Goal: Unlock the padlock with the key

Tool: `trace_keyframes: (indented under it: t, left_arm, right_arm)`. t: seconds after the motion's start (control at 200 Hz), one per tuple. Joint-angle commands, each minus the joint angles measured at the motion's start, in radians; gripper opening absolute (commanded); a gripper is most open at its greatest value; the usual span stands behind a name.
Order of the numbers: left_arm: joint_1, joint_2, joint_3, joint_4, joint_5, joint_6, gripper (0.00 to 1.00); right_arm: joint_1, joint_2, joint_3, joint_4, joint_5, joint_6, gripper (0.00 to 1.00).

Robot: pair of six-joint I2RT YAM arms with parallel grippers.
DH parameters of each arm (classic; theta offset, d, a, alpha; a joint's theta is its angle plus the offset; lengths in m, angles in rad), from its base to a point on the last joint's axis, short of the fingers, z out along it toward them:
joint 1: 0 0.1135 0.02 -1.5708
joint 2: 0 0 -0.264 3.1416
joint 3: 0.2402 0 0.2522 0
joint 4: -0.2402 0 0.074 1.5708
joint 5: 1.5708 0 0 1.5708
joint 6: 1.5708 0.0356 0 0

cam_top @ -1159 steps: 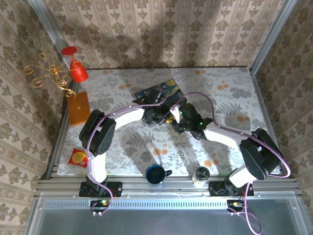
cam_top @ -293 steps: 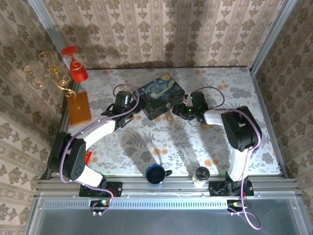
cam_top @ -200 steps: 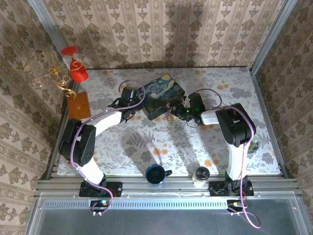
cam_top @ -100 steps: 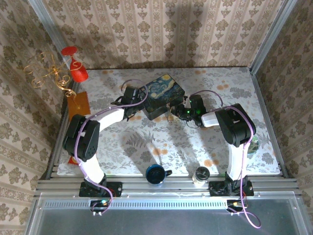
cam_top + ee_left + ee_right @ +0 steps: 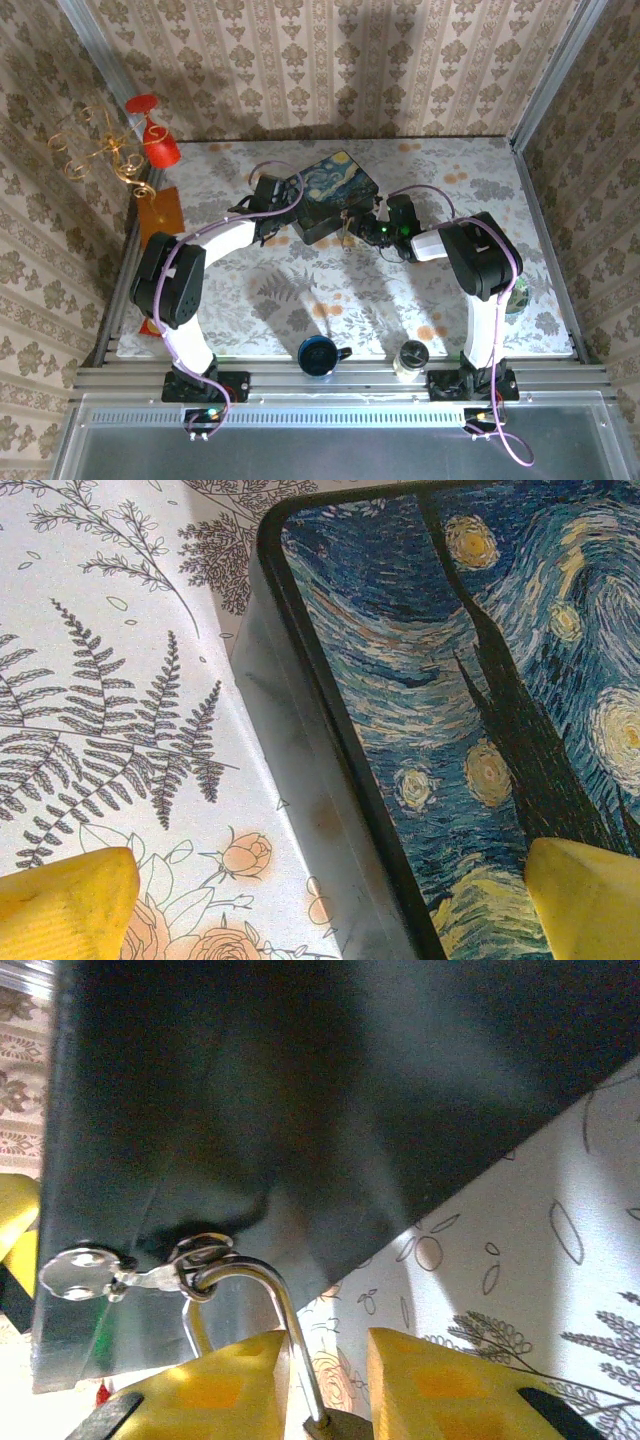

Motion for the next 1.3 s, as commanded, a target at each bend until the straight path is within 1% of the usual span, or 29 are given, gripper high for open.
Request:
trace_keyframes:
  t: [0.0, 0.405, 0.655, 0.765, 0.845, 1.011, 1.106, 1.296]
  left_arm:
    - [-0.011, 0.033, 0.006, -0.062, -0.022, 0.021, 1.0]
    - [-0.012, 0.038, 0.009, -0.065, -0.016, 0.016, 1.0]
    - [-0.02, 0.044, 0.012, -0.065, -0.014, 0.013, 1.0]
    - [-0.021, 0.046, 0.01, -0.066, -0.014, 0.013, 1.0]
    - [-0.021, 0.044, 0.01, -0.068, -0.014, 0.012, 1.0]
    - [-0.023, 0.039, 0.004, -0.068, -0.018, 0.01, 1.0]
    - [-0.023, 0.035, -0.001, -0.067, -0.02, 0.011, 1.0]
    - [-0.021, 0.035, -0.008, -0.068, -0.027, 0.006, 1.0]
  right_arm:
    - [0.008, -0.001, 0.003, 0.033, -0.022, 0.011, 0.28]
    - [0.01, 0.031, 0.023, 0.044, -0.042, 0.02, 0.27]
    - [0.01, 0.068, 0.04, 0.102, -0.062, 0.065, 0.24]
    - [0.01, 0.078, 0.044, 0.121, -0.067, 0.081, 0.21]
    - [0.01, 0.085, 0.048, 0.136, -0.073, 0.091, 0.15]
    - [0.01, 0.088, 0.043, 0.174, -0.075, 0.132, 0.08]
    - [0.01, 0.088, 0.032, 0.217, -0.069, 0.174, 0.0]
    - [0.01, 0.091, 0.017, 0.271, -0.051, 0.237, 0.0]
